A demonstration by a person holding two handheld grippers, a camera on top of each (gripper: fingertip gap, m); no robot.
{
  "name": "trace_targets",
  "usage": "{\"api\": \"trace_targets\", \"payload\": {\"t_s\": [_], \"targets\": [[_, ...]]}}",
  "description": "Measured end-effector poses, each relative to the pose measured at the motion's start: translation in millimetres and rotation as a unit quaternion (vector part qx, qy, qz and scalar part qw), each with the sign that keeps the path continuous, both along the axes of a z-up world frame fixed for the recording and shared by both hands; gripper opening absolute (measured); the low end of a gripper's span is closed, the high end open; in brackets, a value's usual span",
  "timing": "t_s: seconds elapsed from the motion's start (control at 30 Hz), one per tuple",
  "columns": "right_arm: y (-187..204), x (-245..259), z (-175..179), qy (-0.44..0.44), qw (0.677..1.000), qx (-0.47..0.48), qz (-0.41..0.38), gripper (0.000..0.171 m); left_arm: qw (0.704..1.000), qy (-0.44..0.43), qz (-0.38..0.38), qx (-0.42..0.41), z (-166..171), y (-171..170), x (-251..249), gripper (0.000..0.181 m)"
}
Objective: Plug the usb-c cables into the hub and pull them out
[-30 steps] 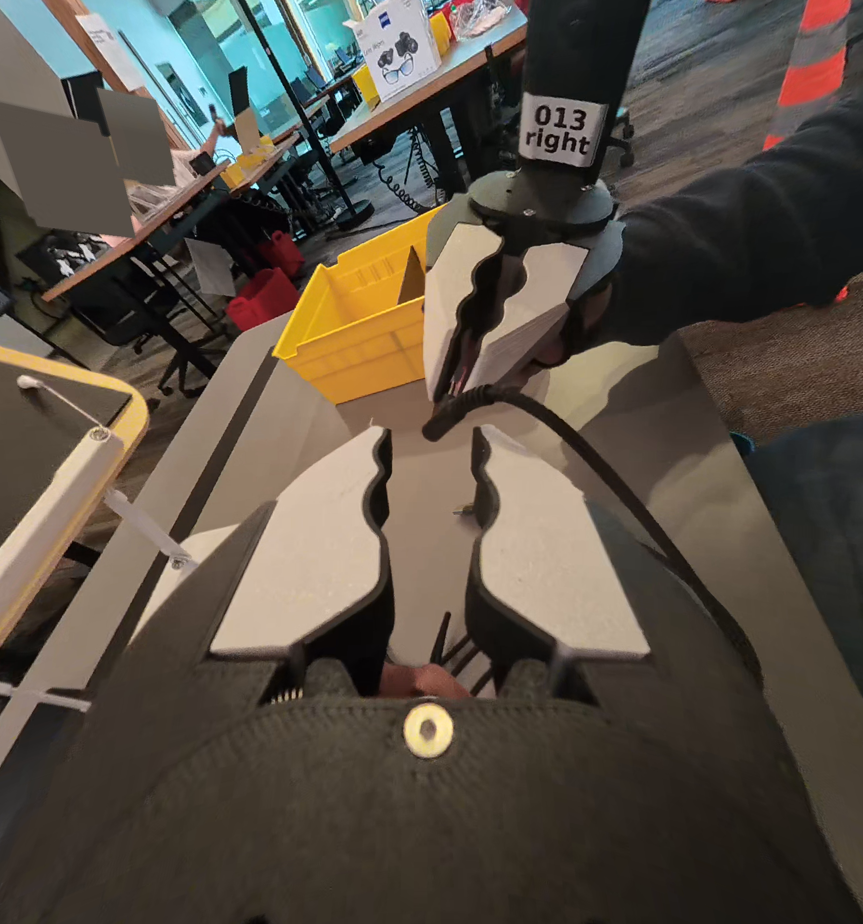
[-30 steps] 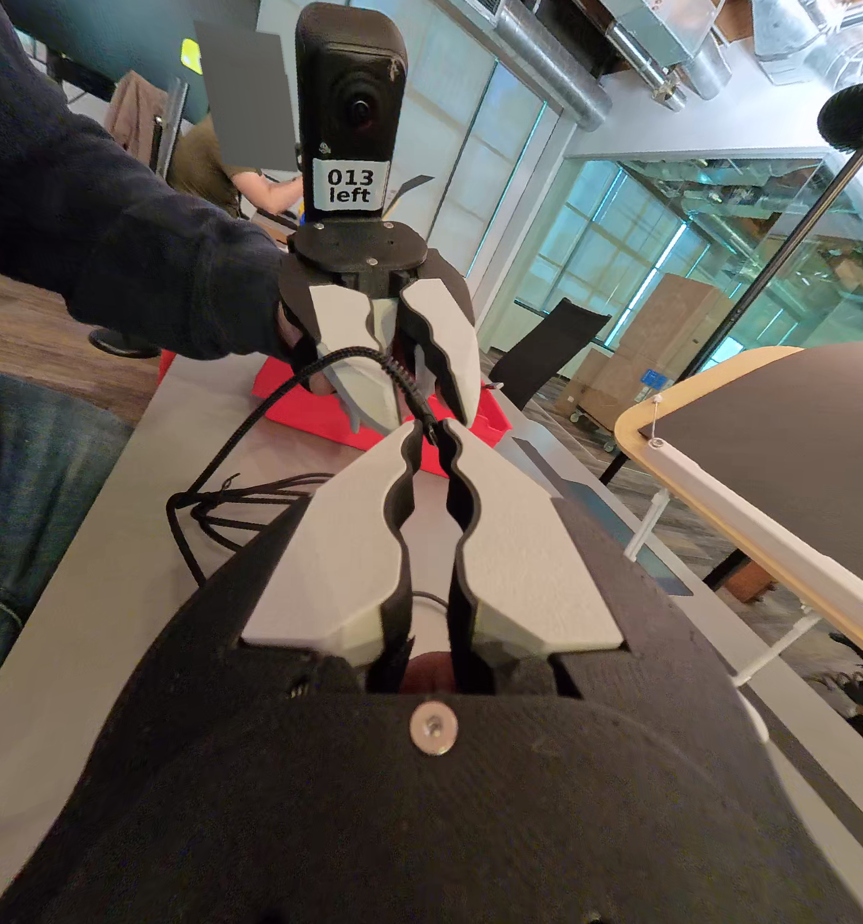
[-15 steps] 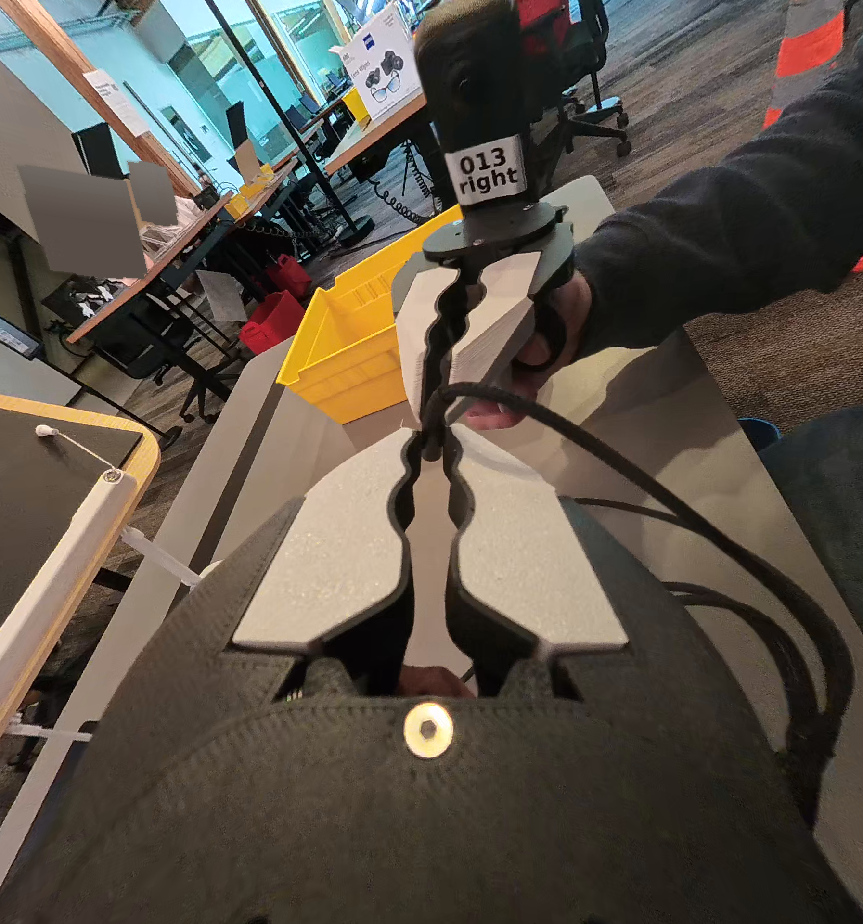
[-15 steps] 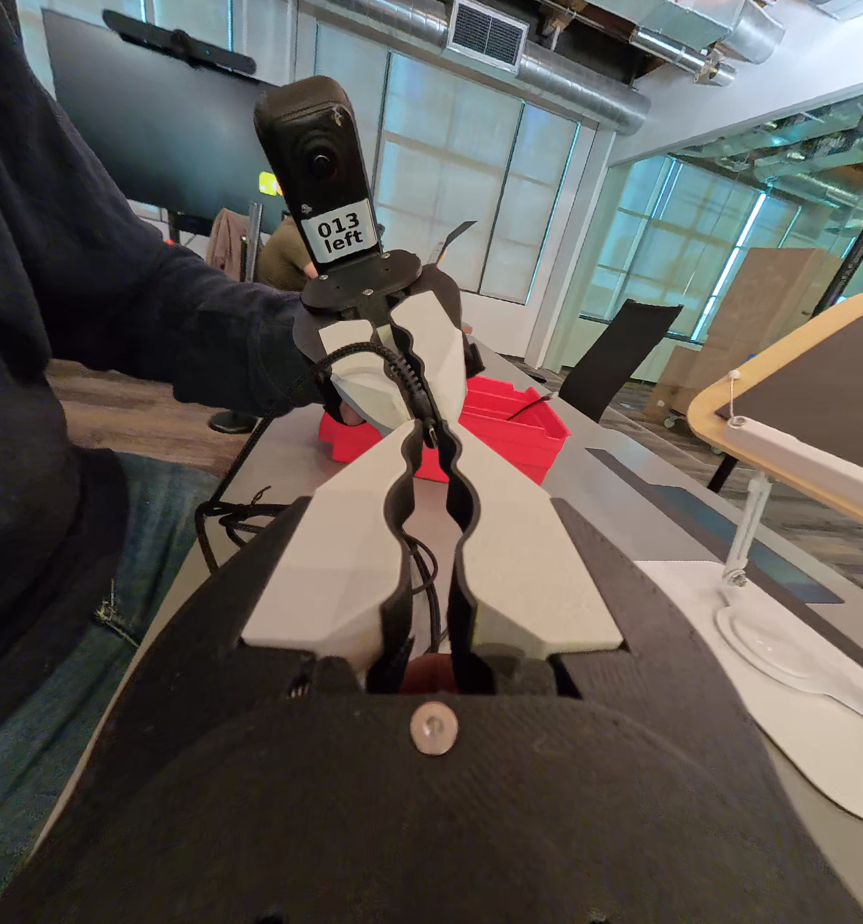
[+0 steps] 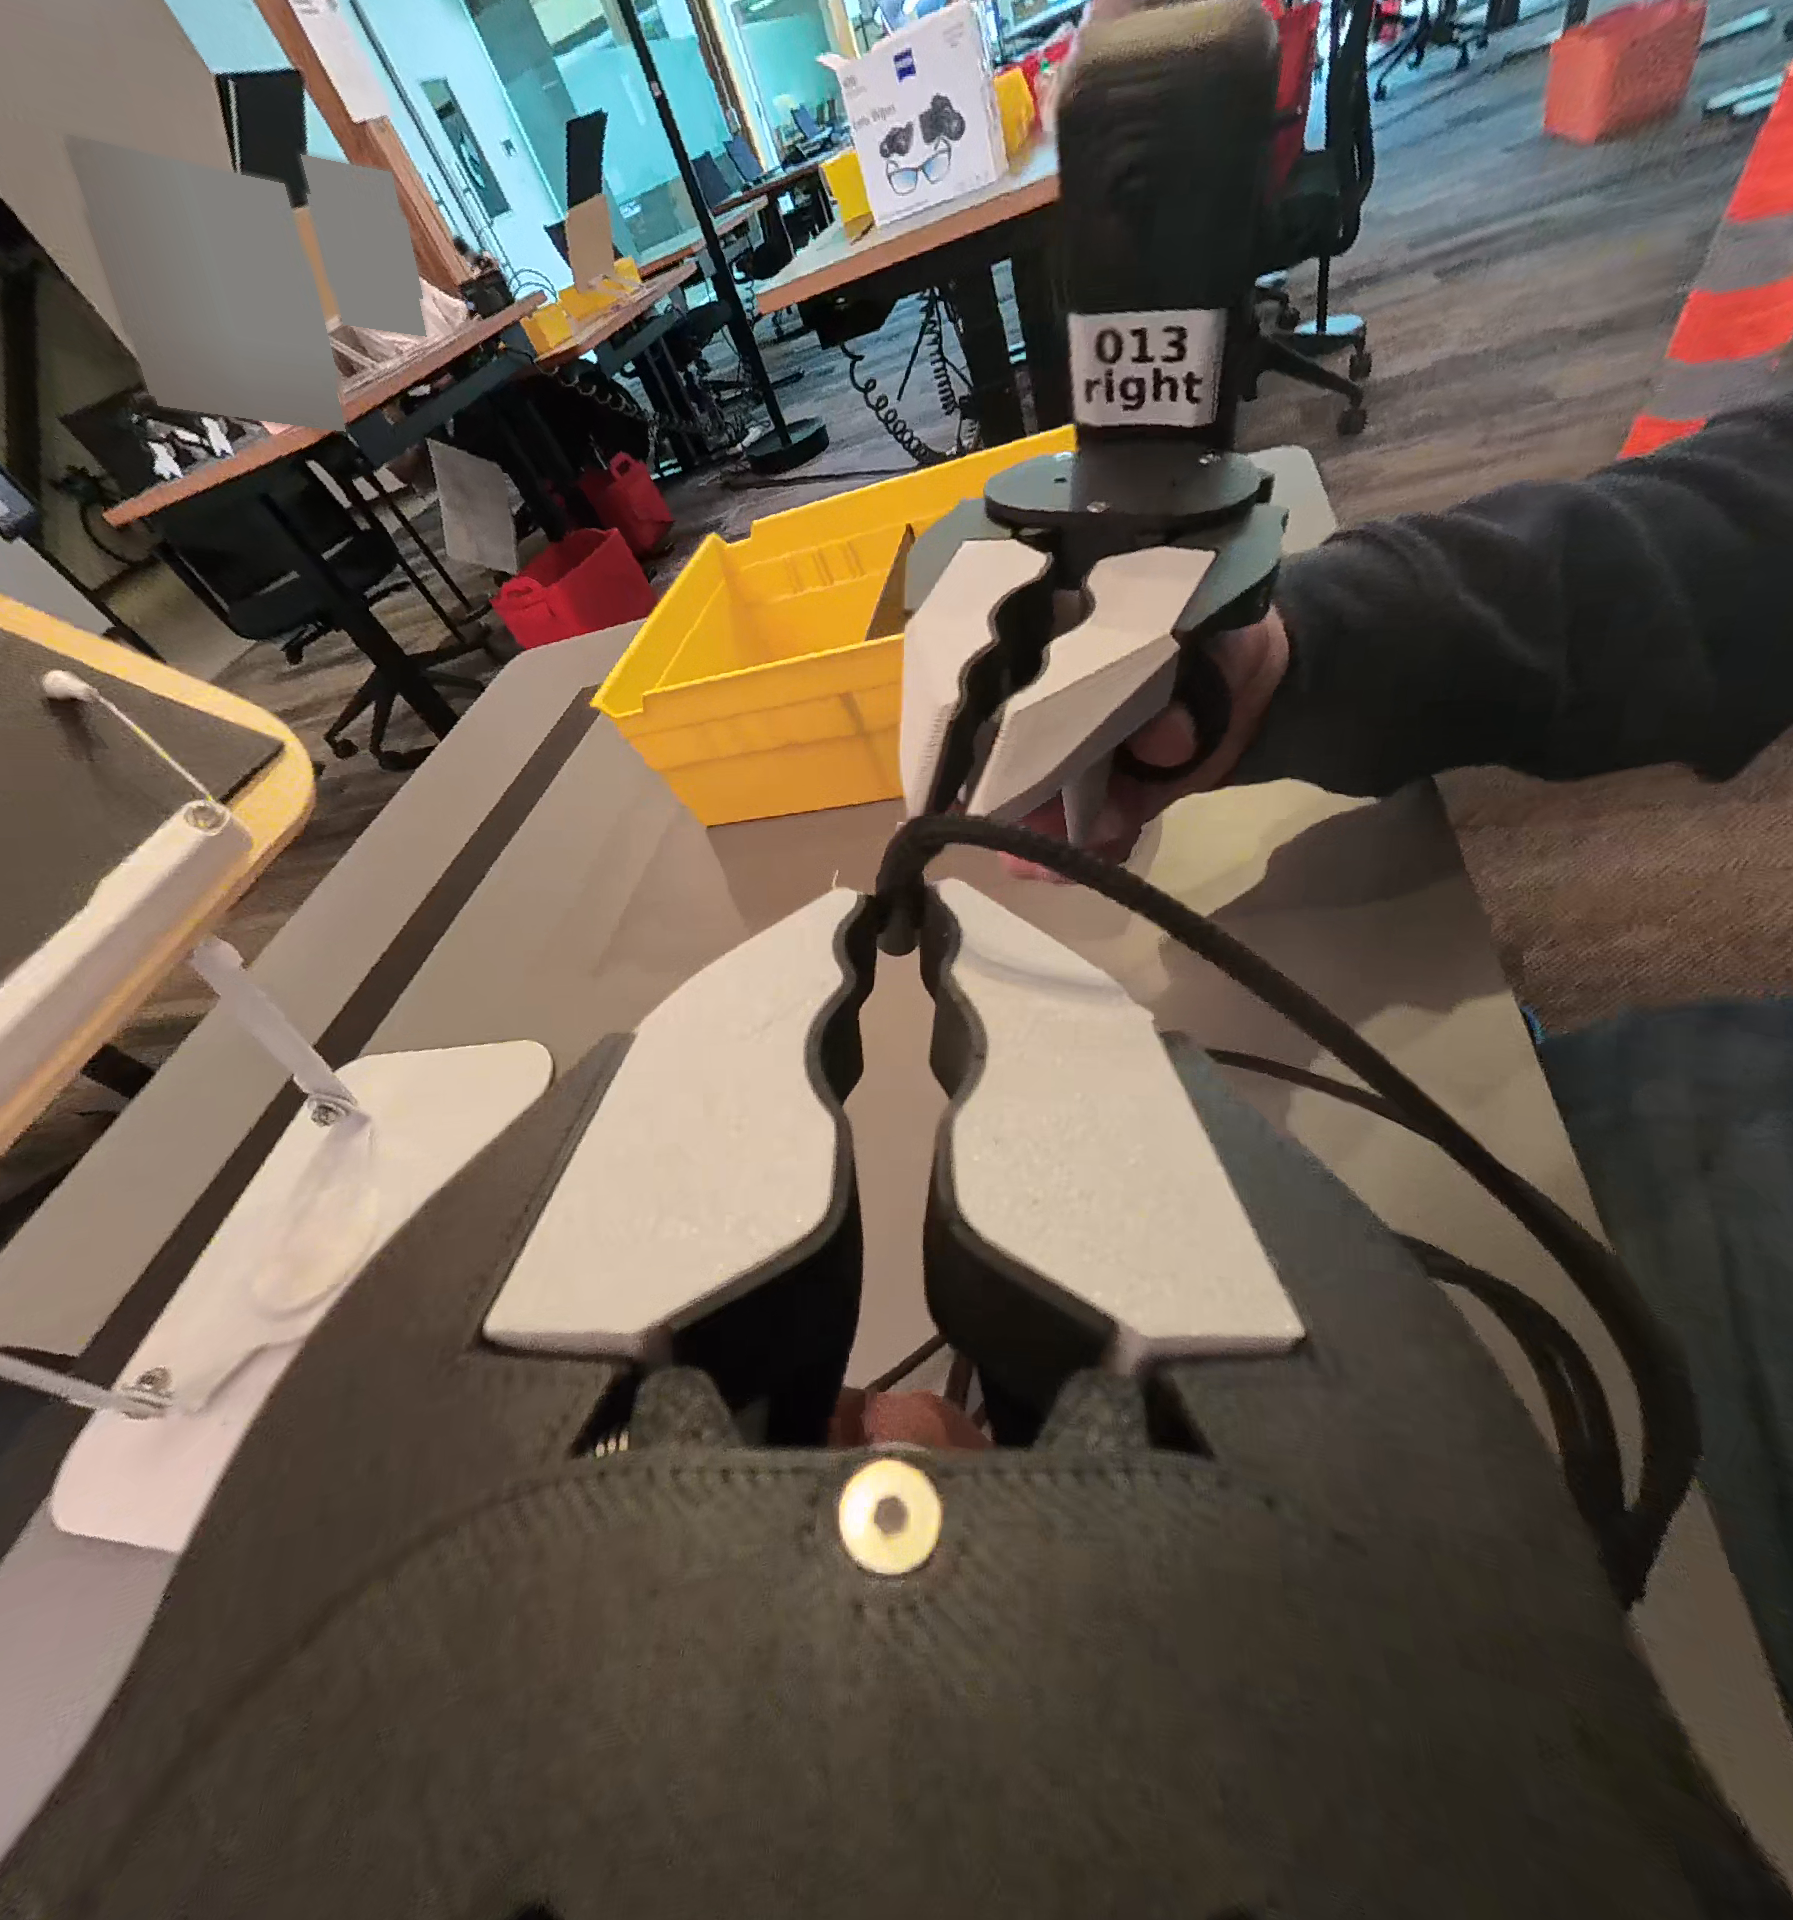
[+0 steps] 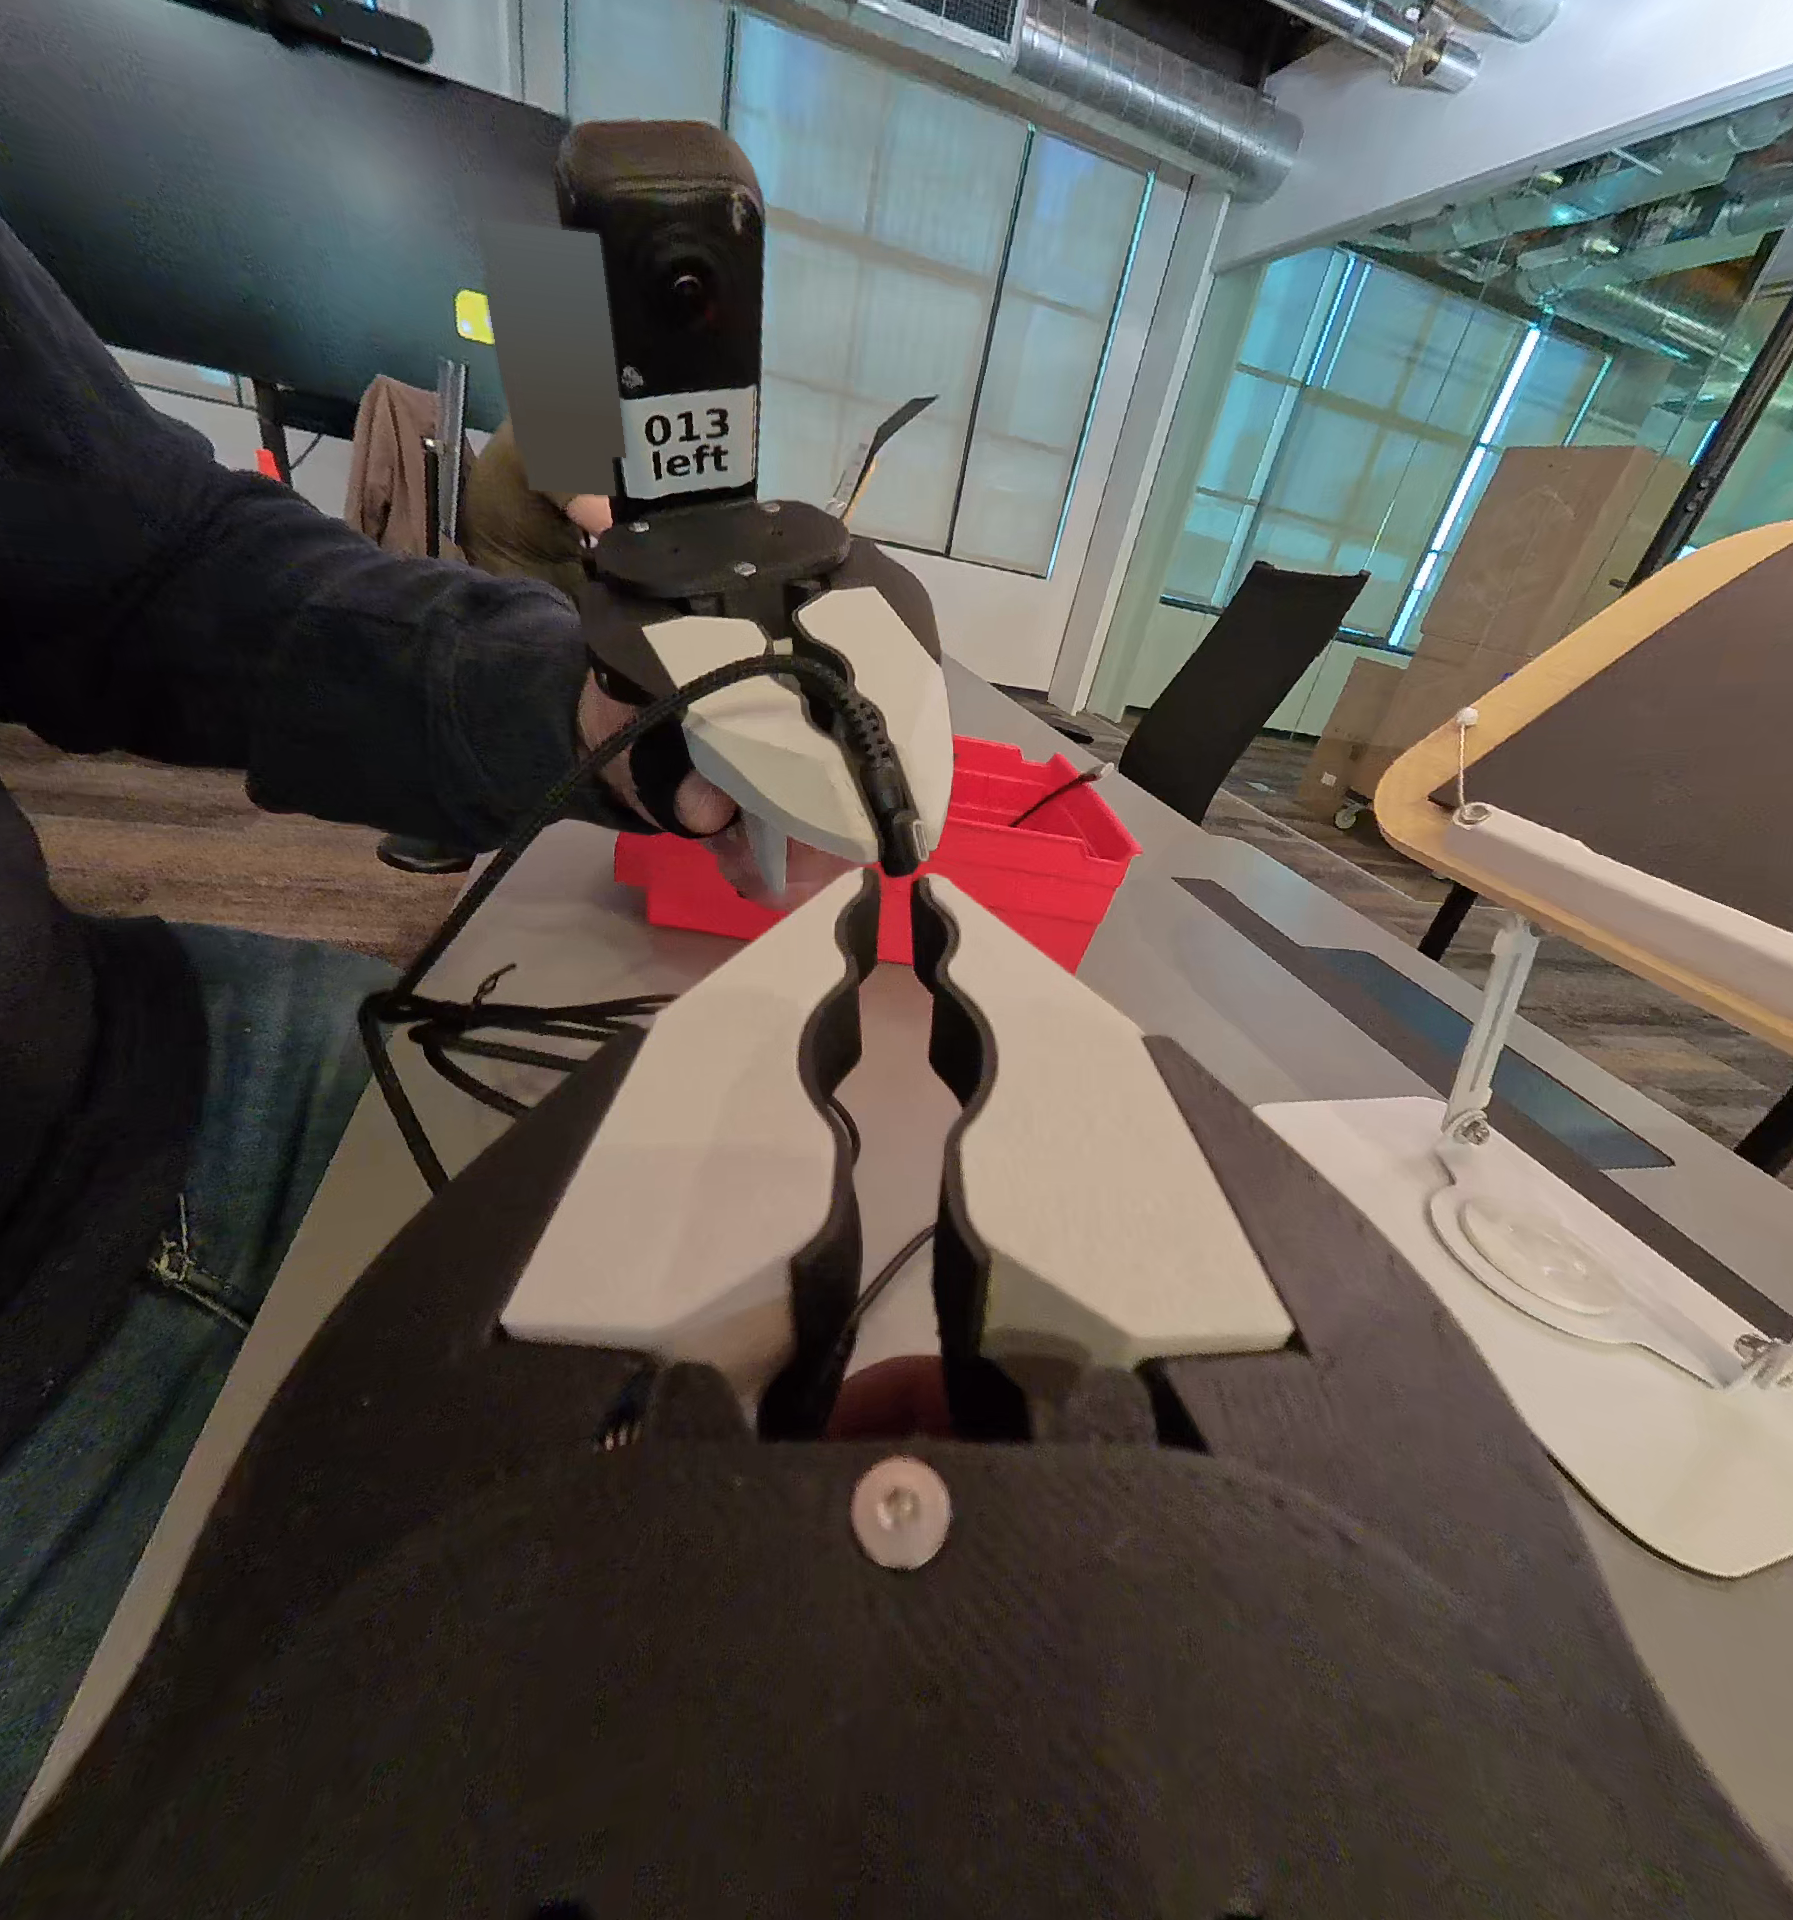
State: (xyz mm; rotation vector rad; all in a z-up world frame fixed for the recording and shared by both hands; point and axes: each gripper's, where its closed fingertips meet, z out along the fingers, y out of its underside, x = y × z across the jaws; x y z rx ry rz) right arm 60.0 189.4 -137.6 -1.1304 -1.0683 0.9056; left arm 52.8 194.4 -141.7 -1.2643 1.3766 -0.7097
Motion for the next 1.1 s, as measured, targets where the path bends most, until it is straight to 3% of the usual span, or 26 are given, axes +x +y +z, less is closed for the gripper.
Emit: {"api": "trace_targets", "payload": {"t_s": [0.37, 0.53, 0.73, 0.8, 1.1], "targets": [[6.7, -8.8, -5.4, -0.066, 0.997, 0.036, -0.035, 0.007, 0.998, 0.019, -0.005, -0.051, -9.0, 0.3, -4.2, 0.008], [1.1, -14.7, -8.3, -0.074, 0.997, 0.016, 0.003, 0.001, 0.996, 0.037, -0.027, -0.071, -11.5, -5.6, -4.1, 0.008], [-3.3, -12.9, -0.7, 0.004, 0.998, -0.045, 0.039, 0.000, 0.995, 0.023, -0.049, -0.088, -4.4, -9.4, -1.9, 0.009], [-3.1, -11.0, 1.6, 0.034, 0.996, -0.066, 0.047, 0.000, 0.993, 0.006, -0.055, -0.101, -3.0, -12.0, 0.7, 0.015], [-6.5, -4.7, 13.3, 0.138, 0.978, -0.131, 0.089, 0.000, 0.983, -0.090, -0.063, -0.147, 4.6, -13.8, 7.0, 0.010]]}}
